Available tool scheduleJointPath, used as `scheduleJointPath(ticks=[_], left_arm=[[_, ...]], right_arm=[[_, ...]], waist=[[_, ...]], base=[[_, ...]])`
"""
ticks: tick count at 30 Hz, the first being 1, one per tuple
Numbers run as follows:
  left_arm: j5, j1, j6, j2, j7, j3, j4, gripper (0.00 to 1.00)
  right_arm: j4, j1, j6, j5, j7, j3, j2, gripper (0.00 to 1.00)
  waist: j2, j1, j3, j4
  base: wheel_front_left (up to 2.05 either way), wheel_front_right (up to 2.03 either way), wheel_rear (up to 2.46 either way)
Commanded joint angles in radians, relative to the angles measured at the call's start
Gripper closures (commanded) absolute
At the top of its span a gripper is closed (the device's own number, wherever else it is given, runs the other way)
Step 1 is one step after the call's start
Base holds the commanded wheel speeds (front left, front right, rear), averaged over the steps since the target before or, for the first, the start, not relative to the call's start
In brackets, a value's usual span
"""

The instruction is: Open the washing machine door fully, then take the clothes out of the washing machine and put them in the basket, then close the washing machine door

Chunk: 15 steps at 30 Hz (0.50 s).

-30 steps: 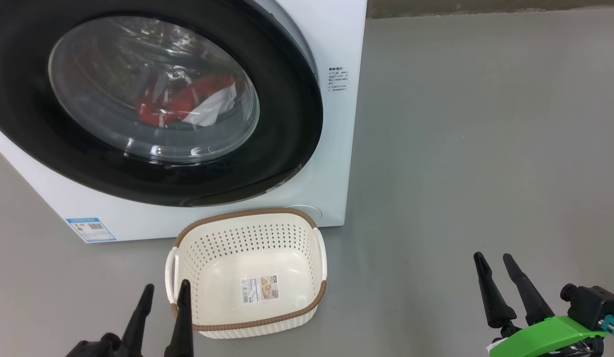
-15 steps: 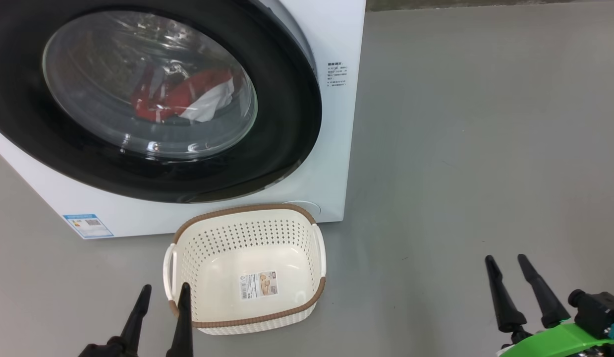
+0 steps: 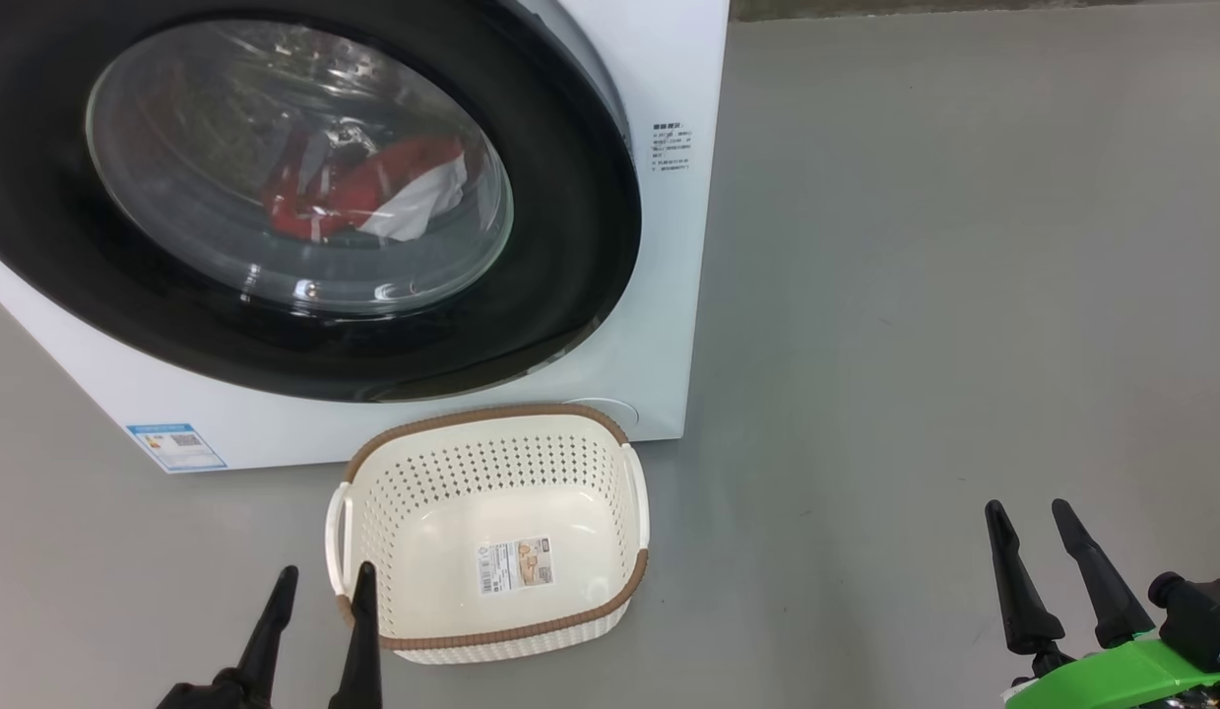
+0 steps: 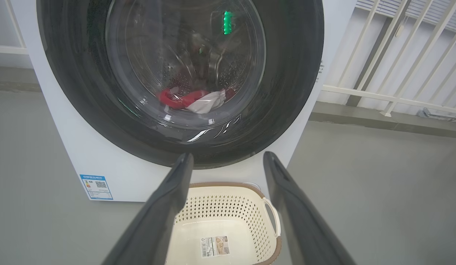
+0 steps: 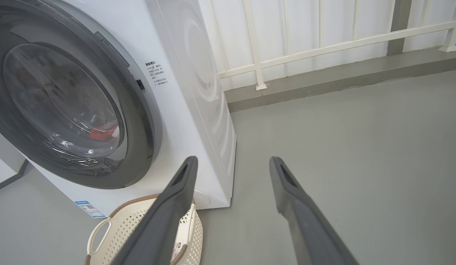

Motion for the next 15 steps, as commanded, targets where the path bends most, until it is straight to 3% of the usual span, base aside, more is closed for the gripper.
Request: scheduleJointPath(ticks=[1, 7, 8, 9, 10, 11, 15], left_arm=[[0.006, -0.015, 0.008, 0.009, -0.012, 0.030, -0.021, 0.00], [0.007, -0.015, 0.011, 0.009, -0.012, 0.029, -0.024, 0.00], [0.007, -0.015, 0.011, 0.009, -0.012, 0.028, -0.025, 0.00], [0.007, -0.016, 0.010, 0.009, -0.012, 0.028, -0.026, 0.00], [0.007, -0.016, 0.010, 0.009, -0.012, 0.028, -0.026, 0.00], [0.007, -0.016, 0.010, 0.009, -0.012, 0.027, -0.027, 0.00], [0.006, -0.025, 0.008, 0.009, -0.012, 0.020, -0.028, 0.00]], right_arm=[[-0.023, 0.005, 0.001, 0.001, -0.009, 0.020, -0.014, 0.00], [-0.025, 0.001, 0.001, 0.003, -0.009, 0.020, -0.012, 0.00], [-0.025, 0.000, 0.001, 0.004, -0.009, 0.021, -0.011, 0.27], [-0.027, -0.001, 0.001, 0.007, -0.009, 0.023, -0.010, 0.72], [-0.027, -0.001, 0.001, 0.007, -0.009, 0.023, -0.010, 0.72], [-0.031, -0.005, 0.001, 0.012, -0.009, 0.025, -0.008, 1.00], [-0.048, -0.026, 0.001, 0.040, -0.009, 0.031, 0.000, 1.00]], waist=[[-0.0001, 0.0000, 0.000, 0.001], [-0.0001, 0.0000, 0.001, 0.002], [-0.0001, 0.0000, 0.001, 0.002], [-0.0001, 0.0000, 0.002, 0.003], [-0.0001, 0.0000, 0.002, 0.003], [-0.0001, 0.0000, 0.004, 0.003], [-0.0001, 0.0000, 0.014, 0.007]], base=[[0.00, 0.00, 0.00], [0.00, 0.00, 0.00], [0.00, 0.00, 0.00], [0.00, 0.00, 0.00], [0.00, 0.00, 0.00], [0.00, 0.00, 0.00], [0.00, 0.00, 0.00]])
